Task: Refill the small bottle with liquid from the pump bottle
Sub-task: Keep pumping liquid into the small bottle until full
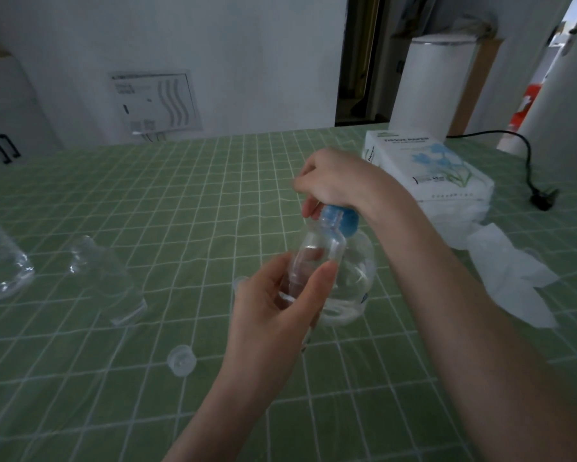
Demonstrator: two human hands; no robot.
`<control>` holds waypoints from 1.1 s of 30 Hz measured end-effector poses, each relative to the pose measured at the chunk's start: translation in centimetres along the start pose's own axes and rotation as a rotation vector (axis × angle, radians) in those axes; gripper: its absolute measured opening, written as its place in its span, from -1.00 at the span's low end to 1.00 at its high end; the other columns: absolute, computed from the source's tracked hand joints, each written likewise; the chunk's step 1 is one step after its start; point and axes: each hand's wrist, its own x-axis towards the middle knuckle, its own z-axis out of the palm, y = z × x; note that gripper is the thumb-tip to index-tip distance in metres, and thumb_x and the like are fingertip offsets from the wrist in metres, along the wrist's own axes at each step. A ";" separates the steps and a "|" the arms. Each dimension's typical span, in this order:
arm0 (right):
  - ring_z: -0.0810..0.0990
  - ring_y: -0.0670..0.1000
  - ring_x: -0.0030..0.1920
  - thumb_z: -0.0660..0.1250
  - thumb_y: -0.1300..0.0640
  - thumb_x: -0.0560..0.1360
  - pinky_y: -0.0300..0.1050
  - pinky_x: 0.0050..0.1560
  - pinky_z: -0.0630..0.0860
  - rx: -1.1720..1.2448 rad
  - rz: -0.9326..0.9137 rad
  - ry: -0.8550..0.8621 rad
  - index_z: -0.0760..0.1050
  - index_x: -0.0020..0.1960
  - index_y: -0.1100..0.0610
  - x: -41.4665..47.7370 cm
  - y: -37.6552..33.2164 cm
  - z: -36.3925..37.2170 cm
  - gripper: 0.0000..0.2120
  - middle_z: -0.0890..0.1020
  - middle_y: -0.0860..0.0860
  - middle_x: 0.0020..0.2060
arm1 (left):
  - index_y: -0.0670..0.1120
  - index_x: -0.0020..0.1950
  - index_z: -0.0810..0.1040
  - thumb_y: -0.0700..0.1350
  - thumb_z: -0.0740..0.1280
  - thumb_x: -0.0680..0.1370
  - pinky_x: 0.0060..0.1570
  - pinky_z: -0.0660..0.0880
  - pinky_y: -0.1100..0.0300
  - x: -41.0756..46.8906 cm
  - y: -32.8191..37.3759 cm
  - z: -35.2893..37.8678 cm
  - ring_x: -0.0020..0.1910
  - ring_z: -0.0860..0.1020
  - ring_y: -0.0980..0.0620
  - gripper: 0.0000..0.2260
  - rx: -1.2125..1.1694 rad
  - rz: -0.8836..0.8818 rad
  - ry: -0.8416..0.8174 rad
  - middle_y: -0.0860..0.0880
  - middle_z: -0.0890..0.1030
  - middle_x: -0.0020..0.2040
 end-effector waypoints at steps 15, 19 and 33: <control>0.65 0.14 0.03 0.20 0.12 0.58 0.01 0.16 0.54 -0.014 -0.026 0.010 0.46 0.27 0.24 0.0 -0.5 -0.8 -0.68 0.66 0.16 0.03 | 0.04 -0.14 0.63 0.14 0.33 0.32 -0.44 0.41 0.38 0.3 -0.2 0.0 -0.41 0.49 0.11 -0.76 0.015 0.045 0.002 -0.02 0.60 -0.38; 0.63 0.11 0.07 0.22 0.13 0.58 -0.10 0.00 0.47 -0.017 0.002 -0.004 0.48 0.25 0.24 -0.2 -0.2 -0.4 -0.70 0.66 0.14 0.06 | -0.03 -0.15 0.63 0.16 0.34 0.30 -0.49 0.36 0.33 0.3 -0.1 -0.2 -0.42 0.44 0.01 -0.69 0.011 0.037 -0.014 -0.20 0.55 -0.39; 0.66 0.08 -0.03 0.21 0.14 0.57 -0.16 -0.21 0.46 -0.006 -0.017 0.044 0.49 0.19 0.20 0.1 -0.5 -1.0 -0.75 0.67 0.12 -0.05 | 0.12 -0.06 0.61 0.14 0.35 0.39 -0.32 0.54 0.22 0.3 -0.5 0.0 -0.33 0.60 0.02 -0.81 0.062 0.048 -0.045 -0.01 0.66 -0.24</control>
